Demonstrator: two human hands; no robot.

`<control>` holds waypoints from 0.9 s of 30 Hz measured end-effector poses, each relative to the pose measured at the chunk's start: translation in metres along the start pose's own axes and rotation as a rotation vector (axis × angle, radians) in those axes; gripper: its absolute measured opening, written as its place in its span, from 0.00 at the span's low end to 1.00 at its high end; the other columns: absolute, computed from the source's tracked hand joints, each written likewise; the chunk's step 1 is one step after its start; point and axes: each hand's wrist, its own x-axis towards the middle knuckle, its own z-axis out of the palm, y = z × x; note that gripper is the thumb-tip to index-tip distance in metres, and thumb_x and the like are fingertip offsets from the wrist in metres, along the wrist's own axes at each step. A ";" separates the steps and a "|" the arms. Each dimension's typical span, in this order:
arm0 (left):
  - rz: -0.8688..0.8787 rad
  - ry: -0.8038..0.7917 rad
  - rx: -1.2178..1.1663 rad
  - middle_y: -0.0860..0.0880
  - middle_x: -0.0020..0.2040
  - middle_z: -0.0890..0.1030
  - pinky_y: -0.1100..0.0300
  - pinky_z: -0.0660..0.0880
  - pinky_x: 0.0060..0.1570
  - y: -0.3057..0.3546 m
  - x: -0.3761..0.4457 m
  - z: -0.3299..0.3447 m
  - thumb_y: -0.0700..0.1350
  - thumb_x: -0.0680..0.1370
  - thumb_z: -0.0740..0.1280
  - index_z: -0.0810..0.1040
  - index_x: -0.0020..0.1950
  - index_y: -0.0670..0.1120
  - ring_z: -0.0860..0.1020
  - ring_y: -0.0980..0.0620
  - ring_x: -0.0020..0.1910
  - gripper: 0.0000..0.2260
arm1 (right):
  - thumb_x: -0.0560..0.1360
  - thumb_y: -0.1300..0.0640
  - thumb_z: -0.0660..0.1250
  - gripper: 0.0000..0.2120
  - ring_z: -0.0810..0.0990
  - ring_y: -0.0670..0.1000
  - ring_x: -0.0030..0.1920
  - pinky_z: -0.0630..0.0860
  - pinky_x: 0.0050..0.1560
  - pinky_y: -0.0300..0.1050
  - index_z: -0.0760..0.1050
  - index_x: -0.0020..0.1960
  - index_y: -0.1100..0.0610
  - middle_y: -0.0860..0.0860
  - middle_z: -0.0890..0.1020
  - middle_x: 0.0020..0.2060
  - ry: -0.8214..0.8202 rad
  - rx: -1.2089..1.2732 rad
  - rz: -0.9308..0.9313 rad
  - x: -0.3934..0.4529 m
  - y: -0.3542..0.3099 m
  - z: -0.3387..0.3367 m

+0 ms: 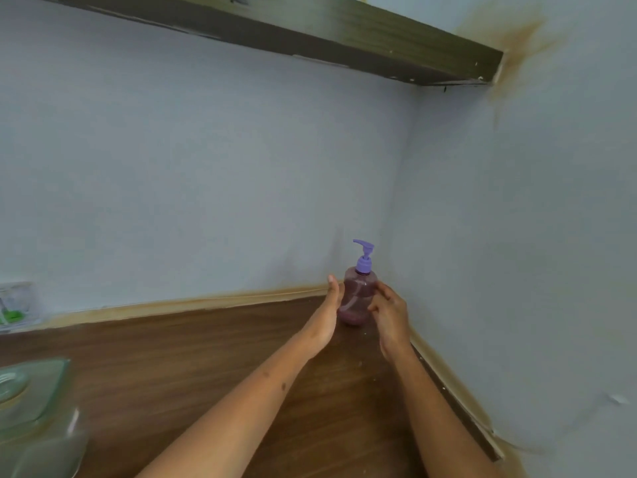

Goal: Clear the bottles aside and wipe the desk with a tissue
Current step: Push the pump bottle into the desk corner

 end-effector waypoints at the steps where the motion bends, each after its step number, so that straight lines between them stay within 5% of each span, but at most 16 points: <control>1: 0.003 -0.009 0.001 0.54 0.78 0.58 0.44 0.46 0.76 0.000 0.010 0.000 0.85 0.54 0.43 0.56 0.77 0.56 0.54 0.53 0.77 0.57 | 0.72 0.67 0.58 0.20 0.79 0.52 0.54 0.75 0.60 0.53 0.77 0.56 0.49 0.51 0.82 0.53 0.004 -0.001 -0.003 0.009 0.001 -0.001; 5: -0.011 -0.019 0.000 0.53 0.78 0.57 0.48 0.46 0.76 0.000 0.031 0.000 0.85 0.53 0.42 0.58 0.77 0.57 0.54 0.54 0.77 0.57 | 0.71 0.70 0.57 0.23 0.79 0.51 0.53 0.75 0.57 0.49 0.77 0.55 0.48 0.50 0.83 0.53 0.021 0.028 0.001 0.033 0.008 -0.001; 9: -0.050 -0.023 0.029 0.53 0.79 0.54 0.49 0.45 0.75 -0.009 0.042 0.000 0.85 0.51 0.42 0.50 0.79 0.54 0.51 0.53 0.78 0.62 | 0.72 0.73 0.56 0.27 0.80 0.49 0.55 0.75 0.55 0.46 0.72 0.68 0.57 0.48 0.82 0.54 -0.020 0.060 -0.006 0.040 0.016 0.000; 13: -0.076 0.013 0.034 0.53 0.78 0.55 0.51 0.48 0.73 -0.005 0.031 0.001 0.81 0.61 0.39 0.51 0.78 0.54 0.53 0.52 0.77 0.51 | 0.73 0.74 0.57 0.30 0.76 0.44 0.61 0.77 0.52 0.38 0.66 0.72 0.55 0.47 0.74 0.66 -0.053 0.058 -0.012 0.028 0.016 -0.003; 16: -0.063 0.039 0.000 0.49 0.79 0.53 0.53 0.49 0.74 0.001 0.015 0.004 0.69 0.72 0.39 0.48 0.79 0.50 0.52 0.50 0.78 0.39 | 0.76 0.70 0.60 0.31 0.66 0.44 0.68 0.72 0.65 0.45 0.57 0.76 0.57 0.49 0.64 0.74 0.024 0.086 -0.009 0.013 0.011 -0.004; 18: -0.032 0.051 0.008 0.50 0.79 0.53 0.54 0.51 0.73 0.008 -0.003 0.003 0.75 0.68 0.43 0.50 0.78 0.51 0.53 0.50 0.78 0.44 | 0.77 0.67 0.61 0.30 0.62 0.48 0.73 0.66 0.71 0.52 0.57 0.77 0.56 0.51 0.61 0.76 0.057 0.107 -0.029 -0.002 0.005 -0.002; 21: 0.045 0.089 0.088 0.54 0.78 0.56 0.52 0.51 0.75 0.013 -0.036 -0.003 0.81 0.63 0.49 0.53 0.78 0.54 0.55 0.53 0.77 0.50 | 0.77 0.69 0.60 0.29 0.63 0.49 0.73 0.65 0.71 0.48 0.58 0.76 0.56 0.51 0.63 0.75 0.055 0.157 -0.072 -0.032 -0.006 0.006; 27: 0.256 0.230 0.214 0.62 0.71 0.68 0.64 0.59 0.70 0.023 -0.119 -0.029 0.60 0.81 0.52 0.67 0.72 0.59 0.64 0.64 0.70 0.20 | 0.77 0.69 0.59 0.25 0.67 0.48 0.72 0.65 0.72 0.52 0.66 0.73 0.56 0.51 0.68 0.72 -0.092 0.217 -0.145 -0.101 -0.020 0.049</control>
